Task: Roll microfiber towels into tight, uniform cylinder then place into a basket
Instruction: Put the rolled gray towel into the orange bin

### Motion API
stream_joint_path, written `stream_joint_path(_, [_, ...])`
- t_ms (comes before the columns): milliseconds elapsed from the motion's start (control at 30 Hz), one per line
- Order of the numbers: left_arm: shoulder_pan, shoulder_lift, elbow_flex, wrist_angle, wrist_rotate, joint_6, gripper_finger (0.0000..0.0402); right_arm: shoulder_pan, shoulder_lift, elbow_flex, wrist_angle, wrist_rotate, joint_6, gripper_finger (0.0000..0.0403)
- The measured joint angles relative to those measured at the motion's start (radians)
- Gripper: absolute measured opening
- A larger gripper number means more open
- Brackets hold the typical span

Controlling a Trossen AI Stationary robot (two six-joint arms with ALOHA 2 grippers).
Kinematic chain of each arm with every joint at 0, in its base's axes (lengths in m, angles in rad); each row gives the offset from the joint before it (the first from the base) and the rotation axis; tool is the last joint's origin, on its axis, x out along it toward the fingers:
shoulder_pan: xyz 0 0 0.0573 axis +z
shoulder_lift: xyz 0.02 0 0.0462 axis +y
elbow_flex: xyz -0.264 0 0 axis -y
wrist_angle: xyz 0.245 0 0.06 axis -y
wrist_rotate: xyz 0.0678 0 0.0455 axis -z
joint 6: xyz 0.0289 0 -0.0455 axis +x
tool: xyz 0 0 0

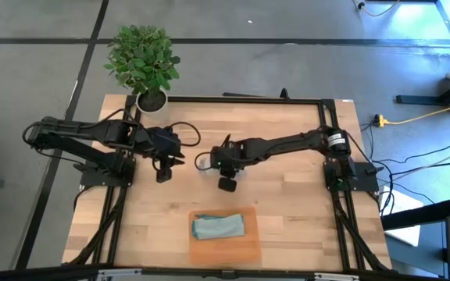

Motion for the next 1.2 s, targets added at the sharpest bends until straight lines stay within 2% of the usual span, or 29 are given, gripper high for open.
stream_joint_path(200, [-0.024, -0.041, 0.0, -0.079, 0.135, -0.004, 0.0086, 0.118, -0.002, 0.17, -0.18, 0.041, 0.159, 0.0072])
stream_joint_path(467, [-0.161, -0.151, 0.0, -0.091, 0.138, -0.018, 0.0085, 0.317, -0.005, 0.316, -0.261, 0.049, 0.362, 0.0071])
stream_joint_path(567, [-0.221, -0.193, 0.0, -0.088, 0.138, -0.052, 0.0085, 0.378, -0.006, 0.331, -0.235, 0.006, 0.39, 0.0073])
stream_joint_path(767, [-0.328, -0.215, 0.0, -0.044, 0.105, -0.09, 0.0085, 0.454, -0.004, 0.25, -0.101, -0.011, 0.41, 0.0073])
stream_joint_path(1200, [-0.42, -0.166, 0.0, -0.038, 0.038, -0.142, 0.0085, 0.462, 0.03, 0.025, 0.285, -0.205, 0.441, 0.0074])
